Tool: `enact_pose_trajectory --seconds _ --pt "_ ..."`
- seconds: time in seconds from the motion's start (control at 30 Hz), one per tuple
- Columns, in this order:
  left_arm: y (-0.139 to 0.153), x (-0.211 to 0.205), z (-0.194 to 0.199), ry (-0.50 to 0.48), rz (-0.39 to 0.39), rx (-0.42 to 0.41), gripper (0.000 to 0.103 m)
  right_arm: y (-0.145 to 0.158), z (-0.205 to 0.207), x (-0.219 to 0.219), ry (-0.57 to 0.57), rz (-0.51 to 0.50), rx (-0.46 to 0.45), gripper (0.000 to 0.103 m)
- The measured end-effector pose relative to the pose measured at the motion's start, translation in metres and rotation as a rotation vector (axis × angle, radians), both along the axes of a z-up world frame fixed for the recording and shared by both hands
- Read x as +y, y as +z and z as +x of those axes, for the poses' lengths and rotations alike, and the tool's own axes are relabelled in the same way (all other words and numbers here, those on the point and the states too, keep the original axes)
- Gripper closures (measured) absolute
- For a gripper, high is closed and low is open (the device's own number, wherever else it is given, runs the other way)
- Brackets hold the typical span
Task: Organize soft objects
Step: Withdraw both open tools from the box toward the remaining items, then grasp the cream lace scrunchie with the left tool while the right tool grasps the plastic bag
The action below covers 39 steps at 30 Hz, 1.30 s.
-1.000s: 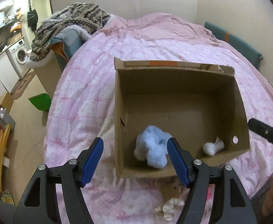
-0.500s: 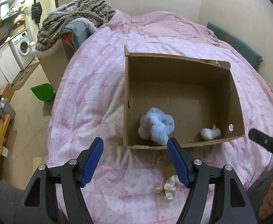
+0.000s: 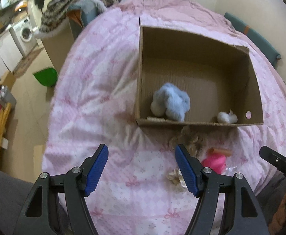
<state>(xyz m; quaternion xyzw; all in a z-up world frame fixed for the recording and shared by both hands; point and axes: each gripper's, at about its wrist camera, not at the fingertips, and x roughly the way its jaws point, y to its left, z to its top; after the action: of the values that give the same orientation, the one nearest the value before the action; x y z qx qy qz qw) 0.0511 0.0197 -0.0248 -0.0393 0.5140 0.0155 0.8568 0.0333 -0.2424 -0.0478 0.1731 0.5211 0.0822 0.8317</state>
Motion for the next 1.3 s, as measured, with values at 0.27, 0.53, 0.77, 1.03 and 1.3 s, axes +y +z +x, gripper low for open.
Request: enact_pose_trajectory --seconds 0.27,0.53,0.77,1.03,1.3 --pt "-0.04 -0.028 0.003 -0.121 -0.097 0.166 0.035 -0.021 0.008 -0.005 -0.043 0.068 0.096 0.024" --pt "-0.078 -0.07 0.013 -0.232 -0.056 0.244 0.037 -0.03 0.012 -0.006 -0.051 0.069 0.138 0.024" --pt "-0.096 -0.067 0.018 -0.206 -0.066 0.297 0.072 -0.033 0.015 -0.006 -0.056 0.075 0.149 0.024" --pt "-0.062 -0.048 0.007 -0.181 -0.128 0.247 0.086 -0.041 0.017 -0.001 -0.027 0.079 0.181 0.024" --pt "-0.029 0.004 -0.008 -0.073 -0.176 0.216 0.086 -0.048 0.01 0.044 0.178 -0.023 0.215 0.024"
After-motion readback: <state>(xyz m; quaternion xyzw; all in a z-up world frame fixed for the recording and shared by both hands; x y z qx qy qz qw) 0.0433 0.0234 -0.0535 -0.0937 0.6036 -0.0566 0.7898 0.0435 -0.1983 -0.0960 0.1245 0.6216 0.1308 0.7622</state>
